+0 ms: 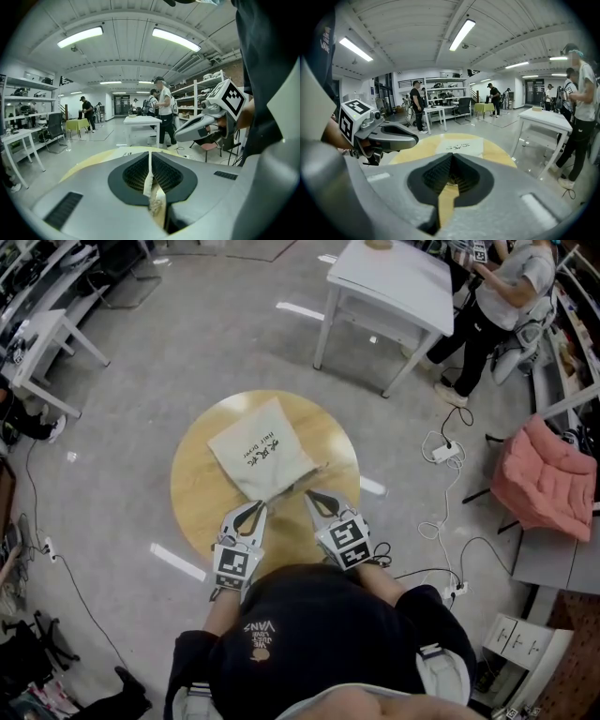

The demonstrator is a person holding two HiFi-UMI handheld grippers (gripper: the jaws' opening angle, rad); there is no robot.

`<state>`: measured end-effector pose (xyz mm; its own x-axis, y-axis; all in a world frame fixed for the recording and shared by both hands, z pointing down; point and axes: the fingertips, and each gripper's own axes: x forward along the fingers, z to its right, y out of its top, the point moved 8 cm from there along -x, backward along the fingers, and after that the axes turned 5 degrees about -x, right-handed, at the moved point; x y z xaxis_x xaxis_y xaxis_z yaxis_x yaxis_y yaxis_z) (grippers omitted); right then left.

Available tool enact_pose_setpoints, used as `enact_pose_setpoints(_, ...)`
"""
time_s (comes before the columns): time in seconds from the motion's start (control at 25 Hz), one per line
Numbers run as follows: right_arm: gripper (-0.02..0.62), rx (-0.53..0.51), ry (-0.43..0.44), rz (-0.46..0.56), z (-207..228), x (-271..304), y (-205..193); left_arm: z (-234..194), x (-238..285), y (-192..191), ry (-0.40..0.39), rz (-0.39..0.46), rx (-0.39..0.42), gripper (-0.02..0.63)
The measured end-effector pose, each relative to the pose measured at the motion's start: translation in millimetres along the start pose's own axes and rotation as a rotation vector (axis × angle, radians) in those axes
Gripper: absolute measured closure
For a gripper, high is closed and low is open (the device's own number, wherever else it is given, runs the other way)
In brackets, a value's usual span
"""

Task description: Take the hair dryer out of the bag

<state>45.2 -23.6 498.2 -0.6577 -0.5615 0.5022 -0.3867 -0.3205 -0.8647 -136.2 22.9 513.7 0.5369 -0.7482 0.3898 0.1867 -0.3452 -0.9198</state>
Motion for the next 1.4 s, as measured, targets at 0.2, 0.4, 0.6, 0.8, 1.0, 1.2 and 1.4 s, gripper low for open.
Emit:
enact_pose_setpoints(0.2,0.597,0.009,-0.002,-0.017,1.7,2.6,-3.9,-3.1,6.5,-5.2,-0.008,-0.021,-0.015,0.593)
enact_pose_setpoints(0.4,0.597,0.016,-0.001,-0.033,3.0,5.6,-6.8,-6.6,11.7,-10.8,0.001,-0.047,-0.026,0.583)
enact_pose_setpoints(0.6,0.597,0.02,-0.001,-0.039,4.0,8.0,-9.5,-9.1,17.0,-17.1,0.002,-0.071,-0.036,0.533)
enact_pose_setpoints(0.8,0.597,0.021,-0.001,-0.048,3.5,8.9,-11.9,-8.5,22.4,-24.4,-0.02,-0.112,-0.021,0.477)
enact_pose_setpoints(1.0,0.597,0.015,-0.001,-0.054,4.1,9.3,-12.4,-5.1,30.2,-30.3,-0.037,-0.158,0.007,0.443)
enact_pose_setpoints(1.2,0.597,0.007,0.004,-0.057,2.7,10.6,-14.0,-3.2,37.5,-39.6,-0.028,-0.208,0.012,0.433)
enact_pose_setpoints(1.4,0.597,0.004,0.006,-0.066,-0.4,12.9,-15.3,-8.3,42.6,-56.1,0.009,-0.251,-0.031,0.433)
